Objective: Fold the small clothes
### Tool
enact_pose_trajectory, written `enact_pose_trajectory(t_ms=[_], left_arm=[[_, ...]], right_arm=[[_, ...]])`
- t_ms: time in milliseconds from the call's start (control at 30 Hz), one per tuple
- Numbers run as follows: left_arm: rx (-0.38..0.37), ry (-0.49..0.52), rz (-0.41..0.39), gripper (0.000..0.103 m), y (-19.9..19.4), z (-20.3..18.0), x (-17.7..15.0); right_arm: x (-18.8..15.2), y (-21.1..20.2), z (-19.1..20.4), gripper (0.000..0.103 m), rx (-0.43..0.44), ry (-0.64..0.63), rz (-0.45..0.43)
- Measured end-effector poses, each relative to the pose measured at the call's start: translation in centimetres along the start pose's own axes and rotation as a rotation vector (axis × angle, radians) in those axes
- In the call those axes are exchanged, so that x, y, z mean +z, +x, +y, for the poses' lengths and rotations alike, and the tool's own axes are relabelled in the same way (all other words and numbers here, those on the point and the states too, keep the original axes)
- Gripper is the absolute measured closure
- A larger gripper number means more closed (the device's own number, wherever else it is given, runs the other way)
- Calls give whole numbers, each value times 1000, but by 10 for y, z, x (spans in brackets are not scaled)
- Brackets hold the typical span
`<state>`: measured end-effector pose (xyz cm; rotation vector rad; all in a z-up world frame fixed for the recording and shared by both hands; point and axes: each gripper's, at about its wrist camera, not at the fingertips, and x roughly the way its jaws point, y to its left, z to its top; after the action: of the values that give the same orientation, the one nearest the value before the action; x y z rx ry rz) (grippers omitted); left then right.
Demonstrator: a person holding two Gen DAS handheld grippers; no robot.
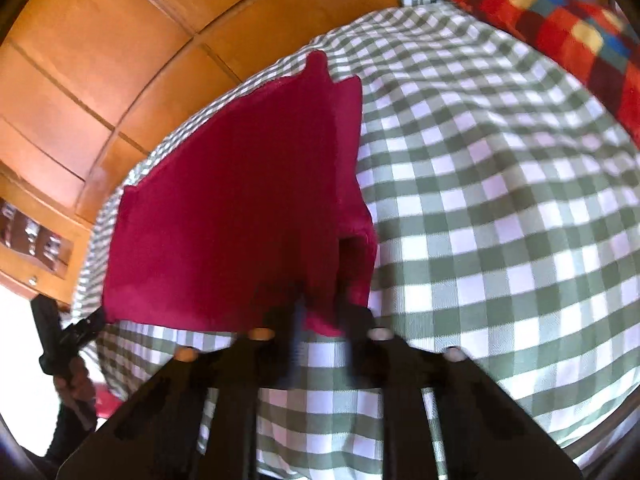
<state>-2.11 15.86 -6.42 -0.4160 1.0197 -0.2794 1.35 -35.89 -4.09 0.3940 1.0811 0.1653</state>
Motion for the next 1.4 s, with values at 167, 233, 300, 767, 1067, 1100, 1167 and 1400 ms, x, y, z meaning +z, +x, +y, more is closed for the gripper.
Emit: enact_pose_trajectory(t_ms=[167, 233, 300, 767, 1067, 1100, 1167, 1400], left_arm=[[79, 69, -3, 94, -2, -7, 5], [116, 114, 15, 94, 3, -9, 3], [126, 119, 28, 94, 10, -6, -2], [286, 96, -157, 72, -34, -28, 13], [417, 163, -184, 59, -14, -63, 26], [430, 171, -187, 56, -13, -65, 26], [448, 181, -188, 54, -11, -67, 25], [452, 160, -164, 54, -8, -61, 20]], right_arm=[[8, -28, 12, 97, -53, -100, -56], [2, -7, 2, 97, -131, -114, 2], [-6, 13, -11, 97, -151, -89, 41], [11, -22, 51, 45, -234, -212, -137], [18, 45, 159, 45, -109, -431, -93], [17, 49, 165, 45, -101, -439, -85], [11, 57, 175, 45, -78, -455, -68], [-4, 76, 177, 43, -96, -481, -52]])
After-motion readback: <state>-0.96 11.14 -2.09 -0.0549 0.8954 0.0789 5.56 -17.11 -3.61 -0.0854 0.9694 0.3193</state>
